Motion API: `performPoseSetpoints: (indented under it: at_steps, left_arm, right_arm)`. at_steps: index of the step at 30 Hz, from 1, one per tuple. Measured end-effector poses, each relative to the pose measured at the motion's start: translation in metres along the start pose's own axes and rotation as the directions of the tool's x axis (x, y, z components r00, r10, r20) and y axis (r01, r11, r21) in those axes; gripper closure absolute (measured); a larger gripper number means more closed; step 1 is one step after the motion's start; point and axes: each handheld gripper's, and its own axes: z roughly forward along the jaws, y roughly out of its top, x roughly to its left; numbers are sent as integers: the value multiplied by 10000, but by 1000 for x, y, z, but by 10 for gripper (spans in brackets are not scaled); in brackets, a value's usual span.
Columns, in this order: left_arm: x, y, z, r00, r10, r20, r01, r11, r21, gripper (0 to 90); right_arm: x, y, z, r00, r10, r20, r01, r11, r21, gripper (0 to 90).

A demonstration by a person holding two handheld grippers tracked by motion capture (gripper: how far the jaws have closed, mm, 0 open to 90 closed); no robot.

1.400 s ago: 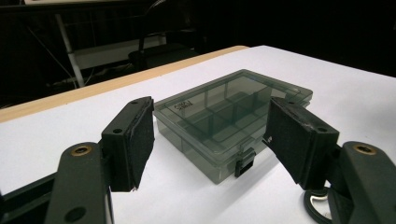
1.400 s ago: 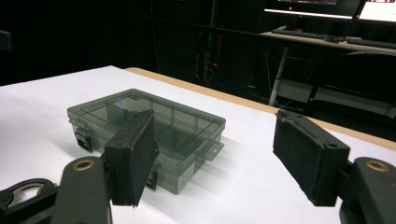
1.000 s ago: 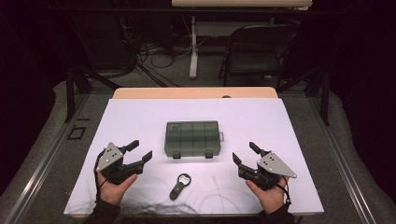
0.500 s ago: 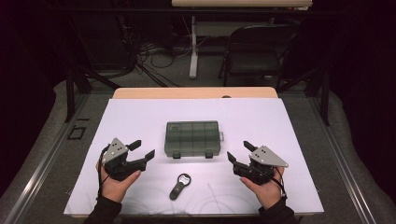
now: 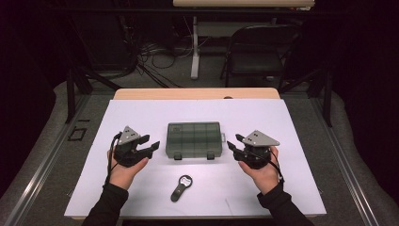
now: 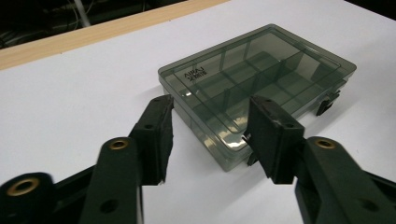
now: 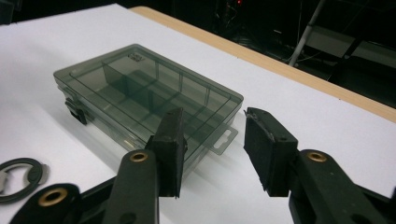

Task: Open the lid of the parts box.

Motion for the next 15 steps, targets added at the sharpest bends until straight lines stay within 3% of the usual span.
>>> performPoseSetpoints:
  at_steps: [2, 7, 9, 10, 11, 15]
  left_arm:
    - [2, 1, 6, 9998, -181, -7, 181, 9998, 25, 538]
    - [7, -1, 15, 9989, -340, -322, 340, 9994, -15, 528]
    - [10, -4, 21, 9976, -333, -606, 346, 9992, 203, 523]
    - [12, -6, 25, 9975, -364, -612, 401, 9974, 599, 522]
    - [14, -9, 29, 9972, -332, -665, 398, 9942, 998, 573]
    - [17, -18, 37, 9949, -442, -906, 551, 9909, 1224, 584]
  right_arm:
    - [0, 1, 6, 9996, -72, -258, 79, 9996, 285, 625]
    - [0, 0, 16, 9993, -151, -347, 169, 9985, 525, 594]
    - [0, -1, 20, 9989, -93, -466, 123, 9978, 649, 572]
    - [-1, -2, 22, 9987, -90, -492, 126, 9972, 737, 580]
    - [-3, -5, 29, 9959, 163, -886, -84, 9960, 887, 588]
    - [-5, -8, 38, 9964, 228, -818, -142, 9944, 1043, 622]
